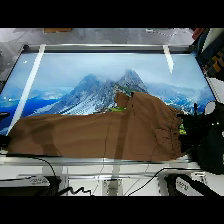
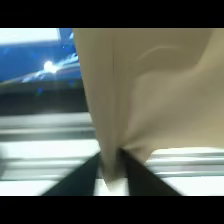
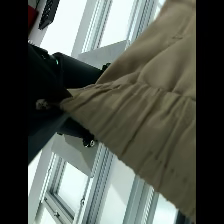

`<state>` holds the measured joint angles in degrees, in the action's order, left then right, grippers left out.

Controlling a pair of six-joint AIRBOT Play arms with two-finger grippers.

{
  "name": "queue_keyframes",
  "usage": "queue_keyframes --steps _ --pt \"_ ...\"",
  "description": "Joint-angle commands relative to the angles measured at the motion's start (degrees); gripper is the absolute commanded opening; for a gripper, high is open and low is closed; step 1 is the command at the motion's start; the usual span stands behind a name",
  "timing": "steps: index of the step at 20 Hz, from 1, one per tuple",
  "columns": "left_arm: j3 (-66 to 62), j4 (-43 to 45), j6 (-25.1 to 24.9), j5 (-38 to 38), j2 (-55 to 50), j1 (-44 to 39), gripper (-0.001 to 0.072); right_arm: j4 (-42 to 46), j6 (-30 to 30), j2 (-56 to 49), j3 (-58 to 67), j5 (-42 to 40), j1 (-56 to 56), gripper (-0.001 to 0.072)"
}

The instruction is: Fold the clothes and pants, and hang the long-sleeved shirts on hangers.

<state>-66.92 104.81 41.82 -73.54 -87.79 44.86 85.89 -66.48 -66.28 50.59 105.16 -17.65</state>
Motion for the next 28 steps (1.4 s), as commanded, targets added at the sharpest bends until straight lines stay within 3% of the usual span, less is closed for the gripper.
queue_keyframes --steps 1,2,9,12,16,18,19,23,28 --pt "-0.04 -0.15 3.91 0.81 -0.37 0.24 0.0719 -0.13 -1.84 0.04 0.00 -2.73 -0.02 0.0409" --pt "-0.04 -0.57 7.26 1.77 -0.37 0.22 0.0720 -0.13 -3.61 0.04 0.00 -4.07 -0.02 0.0624" --pt "-2.51 -0.76 25.57 3.02 0.02 -5.49 0.0704 -0.13 -4.98 0.04 2.97 -6.82 -0.02 0.0648" --pt "-8.09 -4.81 25.97 3.63 0.48 -11.80 0.0703 -0.11 -4.92 0.04 5.73 -7.10 -0.02 0.0648" --pt "-16.09 -19.74 25.94 7.85 1.62 -22.16 0.0699 -0.09 -4.33 0.04 7.32 -12.28 -0.02 0.0640" --pt "-16.55 -32.68 23.45 9.42 1.49 -27.12 0.0699 -0.13 -4.33 0.04 7.32 -18.67 -0.02 0.0525" --pt "-16.55 -38.60 20.90 9.51 1.05 -30.01 0.0698 -0.15 -4.35 0.04 7.32 -22.03 -0.02 0.0525" --pt "-16.55 -51.80 20.55 9.97 -3.02 -41.59 0.0698 -0.17 -4.35 0.04 7.32 -30.67 -0.02 0.0523" --pt "-16.55 -66.97 20.48 19.17 -11.58 -54.55 0.0698 -0.31 -4.35 0.04 7.32 -36.74 -0.02 0.0522"
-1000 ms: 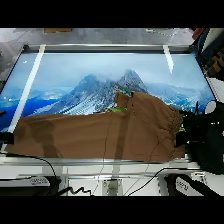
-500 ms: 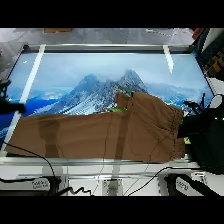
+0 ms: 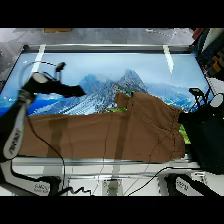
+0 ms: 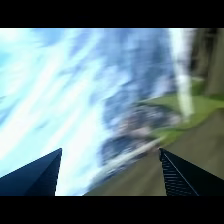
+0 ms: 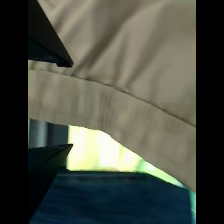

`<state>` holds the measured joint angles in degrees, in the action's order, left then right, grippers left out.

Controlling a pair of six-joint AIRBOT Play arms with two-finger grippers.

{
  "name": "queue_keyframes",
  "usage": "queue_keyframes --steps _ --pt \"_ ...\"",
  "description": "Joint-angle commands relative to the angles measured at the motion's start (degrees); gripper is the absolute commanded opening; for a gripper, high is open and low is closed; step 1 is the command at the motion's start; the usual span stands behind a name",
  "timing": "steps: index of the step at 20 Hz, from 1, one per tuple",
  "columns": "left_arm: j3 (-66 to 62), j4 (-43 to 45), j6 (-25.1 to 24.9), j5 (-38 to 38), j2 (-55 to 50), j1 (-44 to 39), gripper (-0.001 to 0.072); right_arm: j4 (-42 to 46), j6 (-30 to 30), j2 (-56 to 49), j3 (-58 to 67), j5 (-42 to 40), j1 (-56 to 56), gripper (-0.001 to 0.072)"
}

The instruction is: Fold the clothes and pants, and hang the long-sleeved shirts on hangers.

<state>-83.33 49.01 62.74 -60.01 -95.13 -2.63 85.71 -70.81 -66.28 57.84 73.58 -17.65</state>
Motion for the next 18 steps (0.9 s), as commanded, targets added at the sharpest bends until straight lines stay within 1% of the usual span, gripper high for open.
queue_keyframes --steps 1,4,7,8,9,11,14,18 --pt "-0.13 -11.54 -0.68 7.28 -5.73 -9.38 0.0698 -0.37 -0.07 0.04 0.07 -6.47 -0.02 0.0523" --pt "-0.57 -11.56 -0.63 9.75 -9.79 -15.67 0.0698 -2.19 -0.09 0.04 0.07 -10.56 -0.02 0.0523" --pt "-0.59 -11.47 -0.61 16.41 -11.96 -19.43 0.0694 -3.04 -0.09 0.04 0.07 -13.27 -0.02 0.0522" --pt "-0.94 -11.28 -0.63 17.16 -12.59 -20.37 0.0614 -3.04 -0.09 0.02 0.07 -13.51 -0.02 0.0522" --pt "-1.55 -10.67 -0.63 17.20 -13.38 -21.14 0.0579 -3.04 -0.09 0.04 0.07 -13.62 -0.02 0.0522" --pt "-2.36 -10.49 -0.63 18.18 -14.71 -21.86 0.0580 -3.45 -0.09 0.04 0.07 -13.66 -0.02 0.0522" --pt "-2.40 -10.51 -0.63 21.94 -15.93 -22.23 0.0580 -3.50 -0.09 0.04 0.07 -13.64 -0.02 0.0522" --pt "-2.43 -10.51 -0.63 22.14 -17.33 -23.21 0.0579 -3.93 -0.11 0.02 0.07 -13.66 -0.02 0.0522"
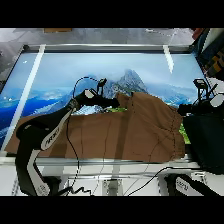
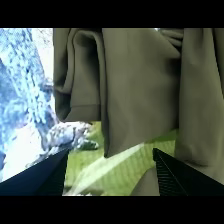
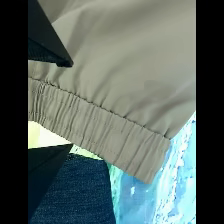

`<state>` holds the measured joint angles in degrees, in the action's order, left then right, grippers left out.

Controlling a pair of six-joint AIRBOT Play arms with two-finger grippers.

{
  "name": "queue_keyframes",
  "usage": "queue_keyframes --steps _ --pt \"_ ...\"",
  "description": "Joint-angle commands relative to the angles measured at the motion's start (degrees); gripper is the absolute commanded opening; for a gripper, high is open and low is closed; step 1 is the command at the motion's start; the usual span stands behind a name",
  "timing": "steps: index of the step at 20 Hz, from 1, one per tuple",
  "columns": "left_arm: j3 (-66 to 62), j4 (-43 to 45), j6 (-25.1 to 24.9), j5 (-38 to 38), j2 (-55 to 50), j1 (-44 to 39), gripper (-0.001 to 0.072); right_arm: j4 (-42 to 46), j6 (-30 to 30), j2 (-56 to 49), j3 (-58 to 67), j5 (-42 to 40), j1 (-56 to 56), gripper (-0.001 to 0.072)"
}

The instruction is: Fold the clothes and pants, and hang the long-sleeved shirts on hangers.

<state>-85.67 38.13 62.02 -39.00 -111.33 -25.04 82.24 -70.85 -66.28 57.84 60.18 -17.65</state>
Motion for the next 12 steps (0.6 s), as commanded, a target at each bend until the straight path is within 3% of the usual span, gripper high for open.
queue_keyframes --steps 1,3,6,9,10,11,12 --pt "-0.09 0.37 0.09 1.53 -1.40 -1.27 0.0579 -0.85 -0.07 0.02 0.07 -0.24 -0.02 0.0522" --pt "-0.09 0.35 0.09 4.24 -1.49 -2.25 0.0520 -1.36 -0.07 0.04 0.07 -0.24 -0.02 0.0522" --pt "-0.09 0.37 0.09 6.95 -1.49 -3.58 0.0233 -1.36 -0.07 0.02 0.07 -0.24 -0.02 0.0522" --pt "-0.15 0.37 -0.28 6.93 -1.46 -3.91 0.0014 -1.22 -0.07 0.04 0.07 -0.31 -0.04 0.0522" --pt "-0.46 0.39 -1.66 6.88 -1.44 -3.63 0.0014 -0.92 -0.07 0.04 0.07 -0.94 -0.04 0.0519" --pt "-1.20 0.46 -3.15 6.86 -1.27 -2.99 0.0014 -0.70 -0.07 0.02 0.07 -2.21 -0.04 0.0452" --pt "-2.32 0.44 -3.52 6.86 -0.85 -2.05 0.0014 -0.42 -0.07 0.02 0.07 -3.52 -0.04 0.0338"
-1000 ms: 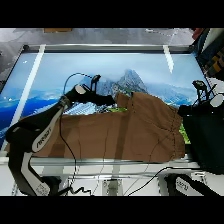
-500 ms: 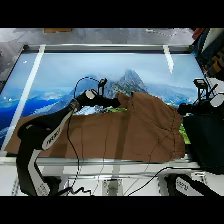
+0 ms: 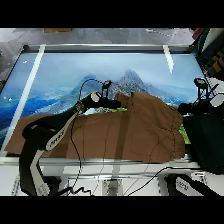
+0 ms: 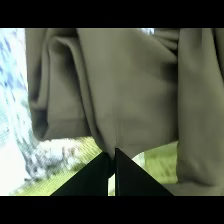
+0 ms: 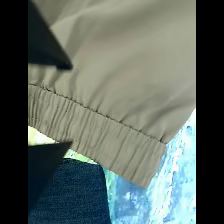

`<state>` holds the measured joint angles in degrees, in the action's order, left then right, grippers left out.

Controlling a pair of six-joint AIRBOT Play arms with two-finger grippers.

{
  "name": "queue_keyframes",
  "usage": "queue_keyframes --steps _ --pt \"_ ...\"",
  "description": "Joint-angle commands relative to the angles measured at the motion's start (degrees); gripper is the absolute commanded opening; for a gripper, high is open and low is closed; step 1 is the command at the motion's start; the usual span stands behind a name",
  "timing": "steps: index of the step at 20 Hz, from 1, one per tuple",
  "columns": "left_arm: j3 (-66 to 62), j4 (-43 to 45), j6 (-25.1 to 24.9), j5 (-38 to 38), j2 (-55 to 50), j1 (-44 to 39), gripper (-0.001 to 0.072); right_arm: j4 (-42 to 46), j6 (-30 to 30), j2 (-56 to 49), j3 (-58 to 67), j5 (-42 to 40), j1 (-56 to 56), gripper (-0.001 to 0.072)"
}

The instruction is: Fold the clothes and pants, and hang the long-sleeved shirts on hangers.

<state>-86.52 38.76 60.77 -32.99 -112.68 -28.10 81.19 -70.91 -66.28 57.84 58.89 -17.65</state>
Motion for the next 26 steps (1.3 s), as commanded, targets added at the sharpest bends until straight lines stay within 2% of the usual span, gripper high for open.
queue_keyframes --steps 1,2,5,6,9,12,14,19,23,26 --pt "-2.97 -0.13 -2.29 0.83 1.20 2.32 0.0013 1.18 0.00 0.02 0.07 -3.69 -0.04 0.0219" --pt "-4.46 0.59 -2.29 0.85 2.23 3.74 0.0013 1.55 0.02 0.04 0.07 -4.96 -0.04 0.0156" --pt "-8.17 6.45 -2.27 0.83 7.45 9.09 0.0012 1.77 -0.02 0.02 0.07 -7.04 -0.04 0.0116" --pt "-8.66 8.20 -2.29 0.90 9.55 10.95 0.0013 1.77 -0.20 0.04 0.07 -7.54 -0.04 0.0032" --pt "-8.85 13.62 -2.29 0.90 15.67 16.85 0.0013 1.73 -0.48 0.02 0.07 -10.84 -0.04 0.0031" --pt "-8.83 13.90 -2.29 0.87 19.52 21.99 0.0013 1.77 -1.11 0.02 0.07 -13.46 -0.04 0.0031" --pt "-8.83 13.90 -2.29 0.87 21.07 24.35 0.0013 1.84 -3.54 0.02 0.07 -14.43 -0.70 0.0032" --pt "-8.83 13.94 -2.29 0.20 24.30 29.29 0.0013 1.55 -4.72 -0.13 0.07 -14.75 -7.98 0.0030" --pt "-8.83 16.39 -2.27 -6.60 25.94 33.09 0.0013 0.66 -4.66 -2.36 0.07 -12.07 -14.91 0.0028" --pt "-8.83 25.99 -1.66 -15.93 26.56 35.71 0.0012 -1.84 -2.97 -5.62 0.07 -6.54 -17.51 0.0028"
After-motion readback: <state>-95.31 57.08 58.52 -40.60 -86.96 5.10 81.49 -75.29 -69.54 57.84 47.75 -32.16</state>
